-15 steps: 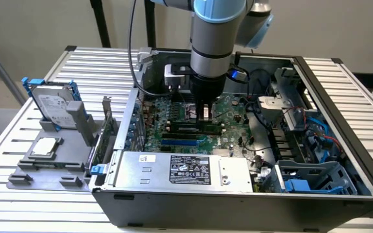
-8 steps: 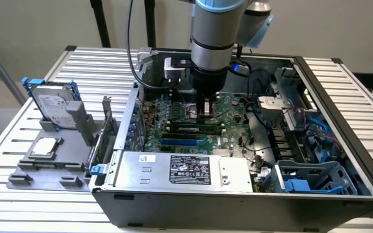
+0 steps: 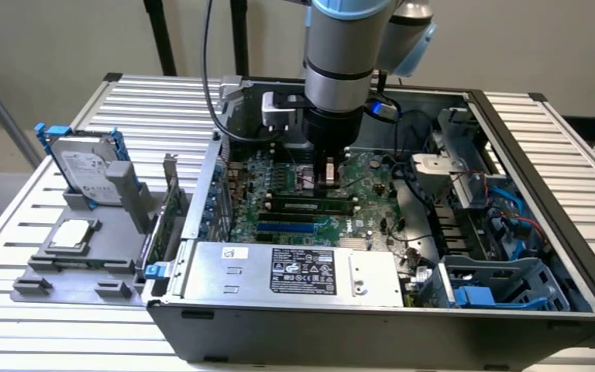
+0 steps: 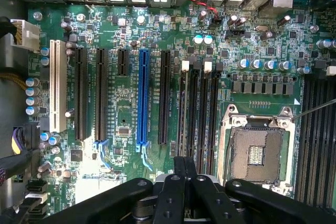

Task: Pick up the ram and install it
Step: 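Press down the ram until it locks into place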

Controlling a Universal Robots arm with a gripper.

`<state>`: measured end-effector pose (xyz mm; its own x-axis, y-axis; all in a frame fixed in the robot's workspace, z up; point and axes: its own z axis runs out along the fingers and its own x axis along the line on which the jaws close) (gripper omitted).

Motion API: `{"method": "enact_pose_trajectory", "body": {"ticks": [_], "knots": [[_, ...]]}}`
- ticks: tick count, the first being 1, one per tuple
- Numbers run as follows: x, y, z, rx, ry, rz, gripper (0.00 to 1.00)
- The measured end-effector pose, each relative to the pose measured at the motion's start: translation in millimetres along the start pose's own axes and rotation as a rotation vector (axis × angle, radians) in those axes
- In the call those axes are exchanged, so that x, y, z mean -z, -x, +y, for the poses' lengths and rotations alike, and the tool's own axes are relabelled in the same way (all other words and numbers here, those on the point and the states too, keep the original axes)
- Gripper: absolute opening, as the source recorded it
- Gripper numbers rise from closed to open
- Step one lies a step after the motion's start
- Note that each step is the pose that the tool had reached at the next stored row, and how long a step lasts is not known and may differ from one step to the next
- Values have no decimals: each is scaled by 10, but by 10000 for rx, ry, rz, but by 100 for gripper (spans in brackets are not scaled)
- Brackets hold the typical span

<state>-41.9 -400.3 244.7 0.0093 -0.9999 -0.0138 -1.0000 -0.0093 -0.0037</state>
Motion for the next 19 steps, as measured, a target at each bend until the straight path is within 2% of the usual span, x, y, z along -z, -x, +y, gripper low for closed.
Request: {"method": "enact_pose_trajectory", "body": {"ticks": [9, 19], "knots": [[-4, 3, 7, 1, -7, 1, 11], [-175, 51, 36, 2, -15, 15, 11]]}}
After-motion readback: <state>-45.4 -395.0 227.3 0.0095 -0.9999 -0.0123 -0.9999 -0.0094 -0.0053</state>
